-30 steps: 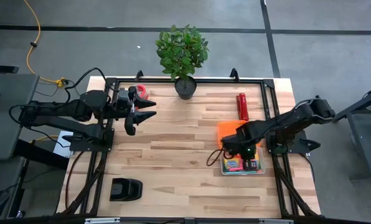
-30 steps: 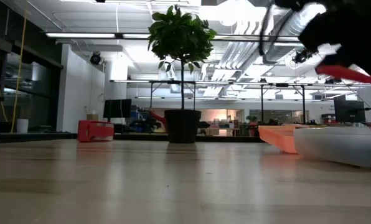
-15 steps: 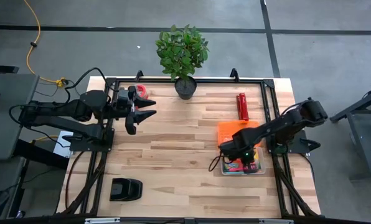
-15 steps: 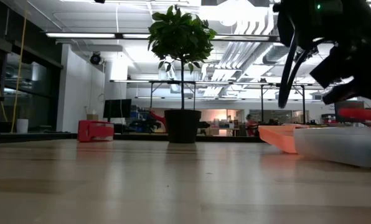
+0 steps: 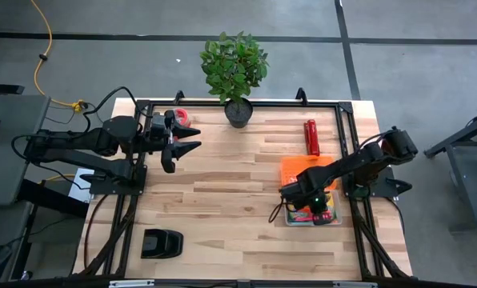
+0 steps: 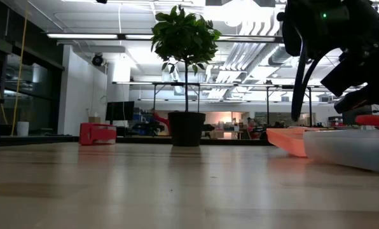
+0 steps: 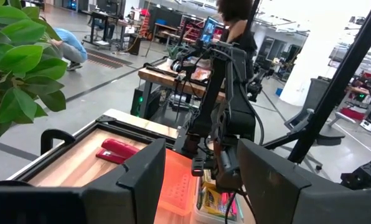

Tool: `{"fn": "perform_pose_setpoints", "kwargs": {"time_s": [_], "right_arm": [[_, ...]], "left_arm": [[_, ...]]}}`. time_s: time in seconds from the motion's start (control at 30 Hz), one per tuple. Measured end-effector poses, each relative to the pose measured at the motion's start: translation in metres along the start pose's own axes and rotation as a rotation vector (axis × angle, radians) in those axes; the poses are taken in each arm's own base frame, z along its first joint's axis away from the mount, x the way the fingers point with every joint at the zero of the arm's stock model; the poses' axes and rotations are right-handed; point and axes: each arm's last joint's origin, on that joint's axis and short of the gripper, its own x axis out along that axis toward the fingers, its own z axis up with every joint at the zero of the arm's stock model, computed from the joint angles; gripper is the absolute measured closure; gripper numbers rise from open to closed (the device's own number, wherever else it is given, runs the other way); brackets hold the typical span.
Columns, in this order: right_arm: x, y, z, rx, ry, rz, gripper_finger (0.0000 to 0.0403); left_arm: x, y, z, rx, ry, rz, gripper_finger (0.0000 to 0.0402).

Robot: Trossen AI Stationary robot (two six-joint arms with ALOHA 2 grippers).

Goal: Pack school essentials
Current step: Put the orange pen into the orange supply box, then close the orange supply box

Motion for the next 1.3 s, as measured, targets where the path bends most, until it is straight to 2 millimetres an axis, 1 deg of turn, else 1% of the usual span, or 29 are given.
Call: {"fn": "perform_pose_setpoints", "kwargs": {"time_s": [0.13, 0.23, 0.37, 0.43, 0.5, 0.57, 0.63, 0.7, 0.77, 0.83, 0.9, 1.0, 1.13, 1.23, 1.3], "right_arm": [[-0.001, 0.0, 0.0, 0.004, -0.005, 0.001, 0.034], [-0.009, 0.005, 0.002, -0.014, -0.017, -0.005, 0.03], [-0.03, 0.015, 0.006, -0.094, -0.042, -0.008, 0.0248], [-0.044, 0.021, 0.005, -0.13, -0.061, -0.017, 0.023], [-0.061, 0.025, 0.001, -0.157, -0.133, -0.05, 0.0219], [-0.078, 0.026, -0.006, -0.148, -0.26, -0.089, 0.0214], [-0.097, 0.025, -0.016, -0.098, -0.437, -0.124, 0.0213], [-0.115, 0.019, -0.029, -0.01, -0.633, -0.155, 0.0213], [-0.127, 0.012, -0.042, 0.093, -0.833, -0.178, 0.0213], [-0.136, 0.004, -0.055, 0.185, -1.022, -0.198, 0.0213], [-0.14, -0.004, -0.066, 0.261, -1.178, -0.217, 0.0213], [-0.141, -0.013, -0.075, 0.326, -1.379, -0.223, 0.0213], [-0.149, -0.017, -0.072, 0.285, -1.676, -0.149, 0.0213], [-0.16, -0.015, -0.067, 0.157, -1.882, -0.121, 0.0213], [-0.166, -0.014, -0.064, 0.088, -1.948, -0.147, 0.0213]], "left_arm": [[0.0, 0.0, 0.0, 0.0, 0.0, 0.0, 0.0213], [0.0, 0.0, 0.0, 0.0, 0.0, 0.0, 0.0213], [0.0, 0.0, 0.0, 0.0, 0.0, -0.001, 0.0213], [0.0, 0.0, 0.0, 0.0, 0.0, -0.001, 0.0213], [0.0, 0.0, 0.0, 0.0, 0.0, 0.0, 0.0213], [0.0, 0.0, 0.0, 0.0, 0.001, -0.001, 0.0213], [0.0, 0.0, 0.0, -0.001, 0.003, -0.006, 0.0213], [0.0, 0.0, 0.0, -0.001, 0.004, -0.008, 0.0213], [0.0, 0.0, 0.0, -0.003, 0.004, -0.008, 0.0213], [0.0, 0.0, 0.0, -0.001, 0.004, -0.008, 0.0213], [0.0, 0.0, 0.0, -0.002, 0.004, -0.007, 0.0213], [0.0, 0.0, 0.0, -0.001, 0.004, -0.007, 0.0213], [0.0, 0.0, 0.0, -0.001, 0.003, -0.007, 0.0213], [0.0, -0.001, 0.001, -0.007, -0.004, -0.018, 0.0213], [0.0, -0.002, 0.002, -0.023, -0.012, -0.039, 0.0213]]}}
